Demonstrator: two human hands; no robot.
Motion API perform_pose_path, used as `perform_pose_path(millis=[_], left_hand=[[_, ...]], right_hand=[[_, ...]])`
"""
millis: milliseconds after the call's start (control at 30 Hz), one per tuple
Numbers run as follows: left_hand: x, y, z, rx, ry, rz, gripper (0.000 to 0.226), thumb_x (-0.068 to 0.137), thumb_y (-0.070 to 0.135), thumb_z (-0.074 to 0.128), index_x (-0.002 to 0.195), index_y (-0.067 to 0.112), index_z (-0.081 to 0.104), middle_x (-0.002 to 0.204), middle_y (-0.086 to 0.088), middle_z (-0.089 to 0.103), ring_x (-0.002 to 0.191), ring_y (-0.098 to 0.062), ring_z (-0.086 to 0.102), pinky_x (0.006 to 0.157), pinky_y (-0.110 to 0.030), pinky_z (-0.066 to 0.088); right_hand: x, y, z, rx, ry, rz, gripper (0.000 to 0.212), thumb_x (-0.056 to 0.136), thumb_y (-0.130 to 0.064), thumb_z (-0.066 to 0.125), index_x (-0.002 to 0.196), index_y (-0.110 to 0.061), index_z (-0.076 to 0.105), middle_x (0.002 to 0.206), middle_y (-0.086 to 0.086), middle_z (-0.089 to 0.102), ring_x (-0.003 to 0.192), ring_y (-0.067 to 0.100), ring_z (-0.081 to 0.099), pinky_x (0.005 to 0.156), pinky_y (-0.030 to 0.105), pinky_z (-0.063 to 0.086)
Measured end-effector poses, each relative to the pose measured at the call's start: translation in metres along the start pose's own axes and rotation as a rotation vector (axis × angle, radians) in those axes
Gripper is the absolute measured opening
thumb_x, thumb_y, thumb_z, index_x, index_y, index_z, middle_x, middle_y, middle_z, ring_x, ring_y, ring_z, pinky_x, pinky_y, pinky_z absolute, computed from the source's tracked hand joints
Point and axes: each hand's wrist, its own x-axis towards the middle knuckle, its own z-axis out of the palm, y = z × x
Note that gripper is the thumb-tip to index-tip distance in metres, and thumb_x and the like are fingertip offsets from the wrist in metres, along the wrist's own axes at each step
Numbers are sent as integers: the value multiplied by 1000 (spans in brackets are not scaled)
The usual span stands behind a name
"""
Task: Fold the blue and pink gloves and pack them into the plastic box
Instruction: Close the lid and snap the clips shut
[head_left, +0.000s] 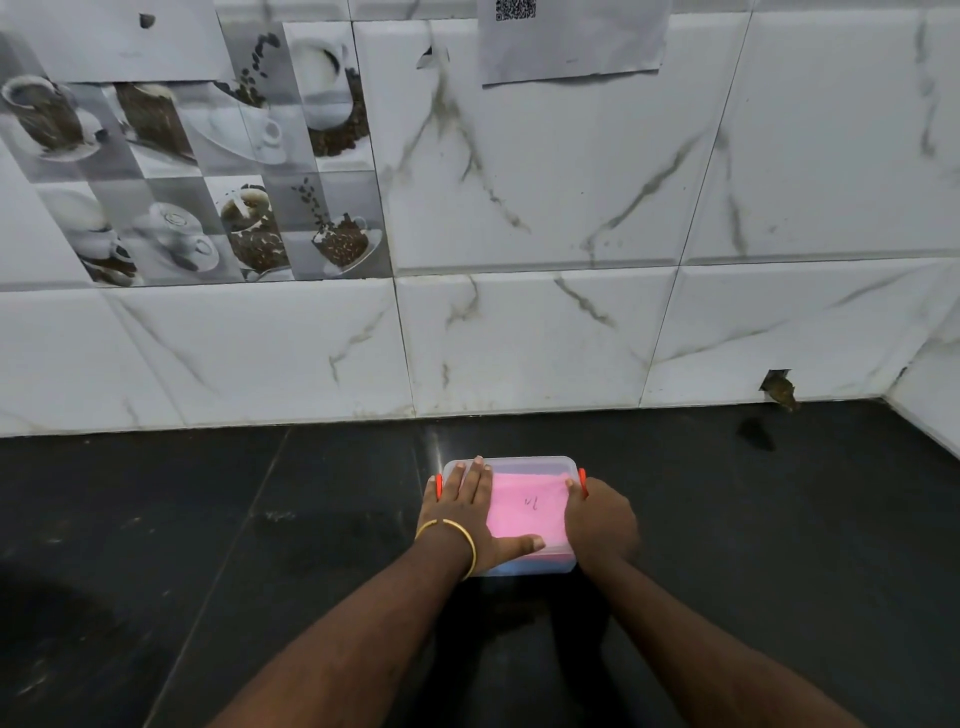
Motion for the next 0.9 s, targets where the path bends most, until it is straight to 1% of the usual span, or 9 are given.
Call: perform_pose_path(millis=[300, 400, 467, 500, 567, 600, 667, 767, 900], left_hand=[[2, -1, 2, -9, 9, -7, 129, 55, 100, 14, 153, 21, -12, 163, 0, -14, 149, -26, -13, 120, -55, -4], [1, -3, 2, -13, 18, 24, 128, 56, 100, 15, 153, 20, -11, 163, -1, -14, 150, -26, -13, 120, -56, -3], [-1, -10, -1, -18, 30, 93, 122, 62, 96, 20, 153, 19, -9, 162, -2, -17, 149, -24, -16, 119, -56, -5], [-4, -14, -2, -41, 47, 128, 116, 68, 91, 26, 153, 20, -7, 161, -1, -19, 148, -24, -19, 119, -55, -5], [-13, -21, -4, -133, 92, 125, 105, 77, 79, 38, 154, 22, -5, 159, 2, -24, 147, -25, -22, 118, -54, -2], [-19, -24, -4, -169, 113, 80, 104, 78, 75, 43, 154, 21, -4, 160, 2, -22, 148, -25, -21, 118, -54, 1], [-34, -26, -2, -187, 164, -40, 102, 77, 73, 46, 154, 18, 8, 164, -1, -1, 151, -23, -2, 117, -51, 14], [-55, -24, 6, -197, 242, -124, 76, 79, 67, 49, 140, 23, 39, 155, 1, 35, 139, -19, 38, 108, -39, 38], [-69, -19, 15, -194, 298, -154, 58, 87, 55, 50, 135, 23, 47, 149, -2, 47, 130, -18, 50, 101, -31, 44]], right_hand=[[0, 4, 1, 17, -2, -33, 40, 100, -46, 41, 87, -18, 66, 86, 4, 69, 80, 21, 67, 75, 43, 59], [4, 11, 0, 87, -54, -65, 37, 98, -47, 45, 87, -18, 65, 89, 4, 70, 83, 22, 66, 78, 45, 58], [4, 20, -3, 194, -132, -114, 33, 95, -46, 51, 103, -18, 66, 102, 5, 71, 95, 23, 67, 86, 45, 56], [3, 24, -5, 238, -171, -134, 39, 93, -45, 54, 118, -17, 64, 115, 6, 70, 106, 24, 65, 93, 45, 54], [-4, 33, -11, 299, -213, -137, 65, 90, -46, 62, 146, -16, 44, 142, 6, 56, 128, 24, 55, 106, 40, 46], [-9, 37, -14, 308, -213, -146, 74, 88, -46, 65, 150, -17, 37, 148, 4, 50, 132, 23, 51, 107, 38, 43], [-22, 45, -19, 299, -181, -235, 76, 83, -46, 72, 148, -21, 40, 143, -4, 53, 130, 18, 52, 101, 34, 45], [-40, 55, -27, 286, -94, -370, 59, 79, -40, 77, 133, -27, 57, 122, -13, 65, 113, 8, 60, 87, 22, 45], [-48, 56, -34, 187, -90, -350, 53, 83, -39, 75, 132, -26, 61, 132, -7, 64, 124, 15, 58, 100, 34, 48]])
